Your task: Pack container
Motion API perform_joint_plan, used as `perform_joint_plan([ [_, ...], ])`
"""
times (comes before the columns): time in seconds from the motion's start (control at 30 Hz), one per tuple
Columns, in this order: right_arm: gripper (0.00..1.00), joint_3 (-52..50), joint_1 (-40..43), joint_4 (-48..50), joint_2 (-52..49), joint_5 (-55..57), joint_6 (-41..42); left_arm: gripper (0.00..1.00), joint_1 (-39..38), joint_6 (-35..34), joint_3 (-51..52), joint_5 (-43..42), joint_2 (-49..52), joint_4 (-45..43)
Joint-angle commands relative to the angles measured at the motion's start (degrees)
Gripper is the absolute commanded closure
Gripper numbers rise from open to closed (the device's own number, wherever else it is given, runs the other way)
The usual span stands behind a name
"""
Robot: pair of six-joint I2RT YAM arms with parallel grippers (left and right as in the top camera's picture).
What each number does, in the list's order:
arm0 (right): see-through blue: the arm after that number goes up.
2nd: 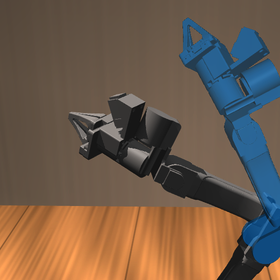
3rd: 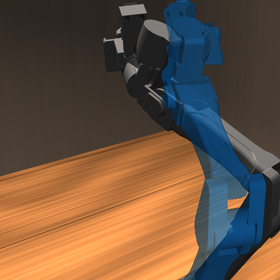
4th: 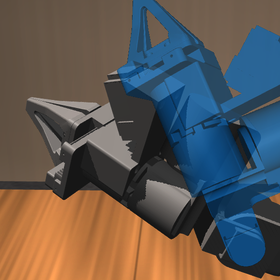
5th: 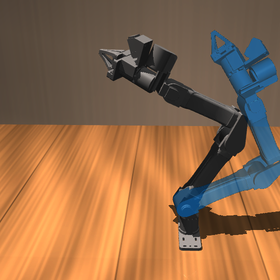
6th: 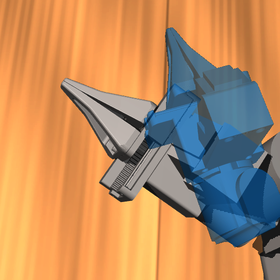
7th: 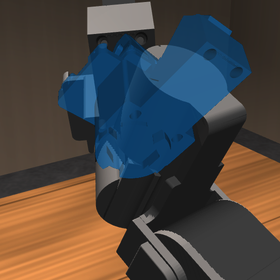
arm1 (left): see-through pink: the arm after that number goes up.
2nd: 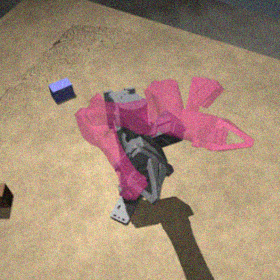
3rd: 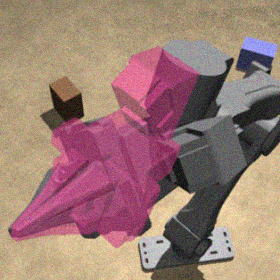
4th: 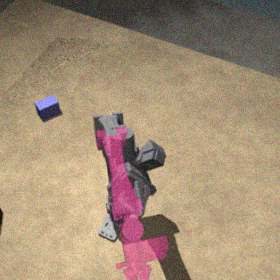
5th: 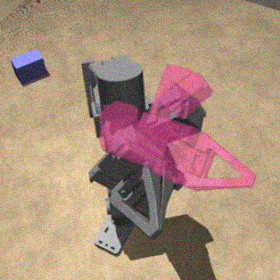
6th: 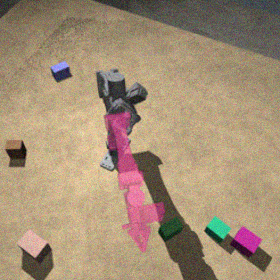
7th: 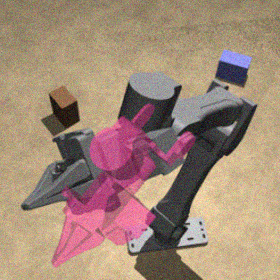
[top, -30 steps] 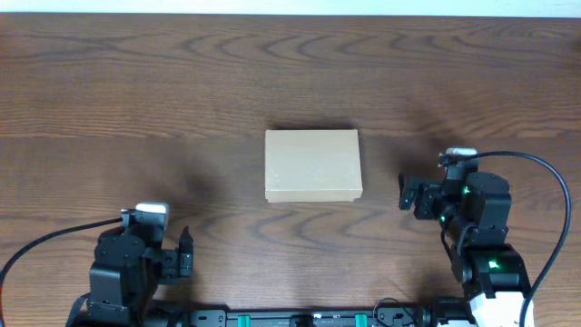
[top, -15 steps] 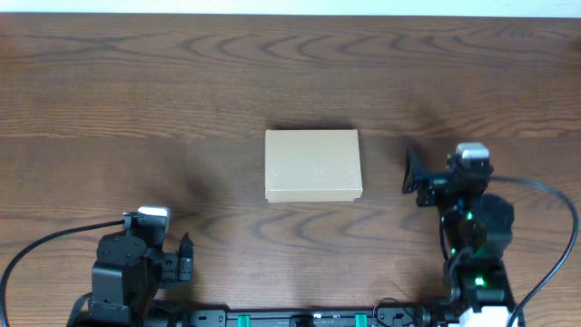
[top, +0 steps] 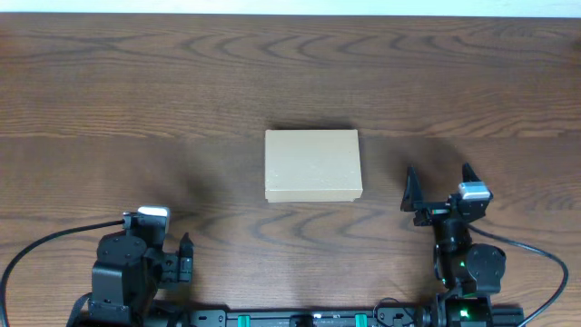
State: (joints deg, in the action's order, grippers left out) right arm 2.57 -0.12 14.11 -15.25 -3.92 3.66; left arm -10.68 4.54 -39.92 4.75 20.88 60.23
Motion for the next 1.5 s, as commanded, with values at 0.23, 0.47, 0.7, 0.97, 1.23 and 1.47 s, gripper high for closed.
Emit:
perform_joint_plan([
  [0.23,0.01,-2.3,-0.1,-4.2,8.2,0.9,0.3,0.05,-0.2,0.2,0.1,0.6,0.0,0.2],
  [0.47,0.01,-2.3,-0.1,-15.6,13.9,0.8,0.6,0.04,-0.2,0.2,0.1,0.6,0.0,0.2],
  [0.7,0.01,-2.3,-0.3,-18.3,14.9,0.7,-0.6,0.05,-0.2,0.2,0.1,0.6,0.0,0.2],
  [0.97,0.01,-2.3,-0.7,-18.4,14.9,3.8,-3.8,0.05,-0.2,0.2,0.1,0.6,0.0,0.2],
  [1.23,0.01,-2.3,-1.8,-15.5,14.9,0.4,-6.1,0.05,-0.2,0.2,0.1,0.6,0.0,0.2],
  [1.47,0.01,-2.3,-2.2,-17.7,14.9,-0.7,-5.5,0.05,-0.2,0.2,0.1,0.6,0.0,0.2],
])
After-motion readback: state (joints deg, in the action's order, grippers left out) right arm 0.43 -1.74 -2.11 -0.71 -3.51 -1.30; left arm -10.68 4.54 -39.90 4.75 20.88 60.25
